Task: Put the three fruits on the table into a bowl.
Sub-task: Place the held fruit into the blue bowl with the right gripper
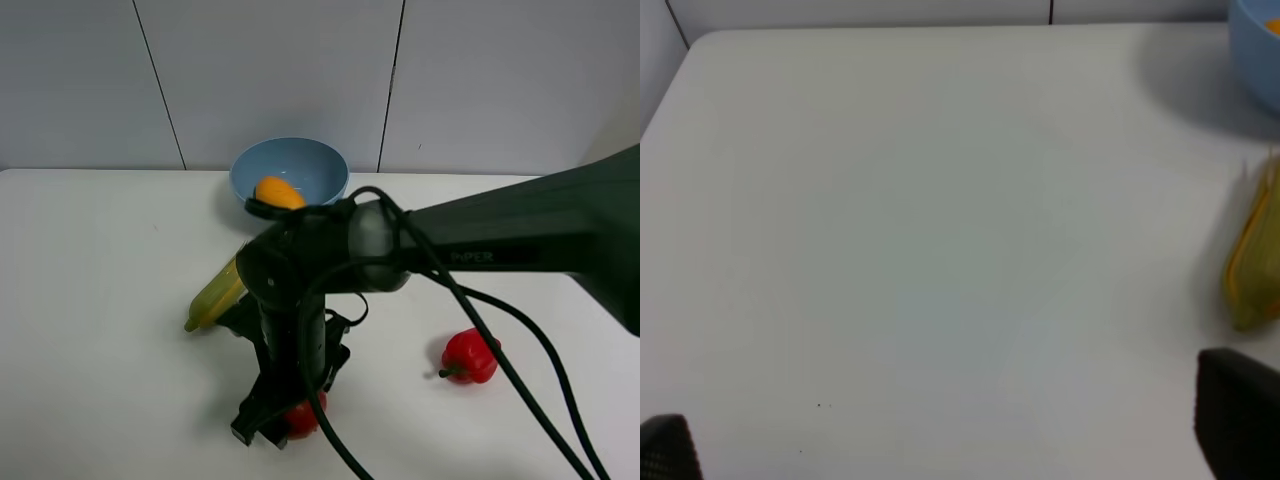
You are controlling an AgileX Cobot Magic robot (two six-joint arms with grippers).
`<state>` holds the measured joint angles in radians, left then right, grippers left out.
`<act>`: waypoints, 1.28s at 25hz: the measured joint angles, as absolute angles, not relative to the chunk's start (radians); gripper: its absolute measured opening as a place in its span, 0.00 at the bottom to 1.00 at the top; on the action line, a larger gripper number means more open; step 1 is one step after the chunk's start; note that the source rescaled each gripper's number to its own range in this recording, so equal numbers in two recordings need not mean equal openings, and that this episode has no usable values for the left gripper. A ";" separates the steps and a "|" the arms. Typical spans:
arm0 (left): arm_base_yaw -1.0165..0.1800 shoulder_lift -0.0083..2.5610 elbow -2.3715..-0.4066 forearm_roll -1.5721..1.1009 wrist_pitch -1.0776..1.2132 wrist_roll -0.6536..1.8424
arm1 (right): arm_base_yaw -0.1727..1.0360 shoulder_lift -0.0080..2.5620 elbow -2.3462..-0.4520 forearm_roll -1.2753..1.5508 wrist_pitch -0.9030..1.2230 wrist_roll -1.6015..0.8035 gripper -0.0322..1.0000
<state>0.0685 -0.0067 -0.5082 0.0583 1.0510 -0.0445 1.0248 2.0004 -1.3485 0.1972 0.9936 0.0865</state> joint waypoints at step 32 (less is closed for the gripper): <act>0.068 -0.007 -0.508 0.058 1.051 -0.044 | 0.532 2.282 -1.893 0.236 0.526 -0.041 0.52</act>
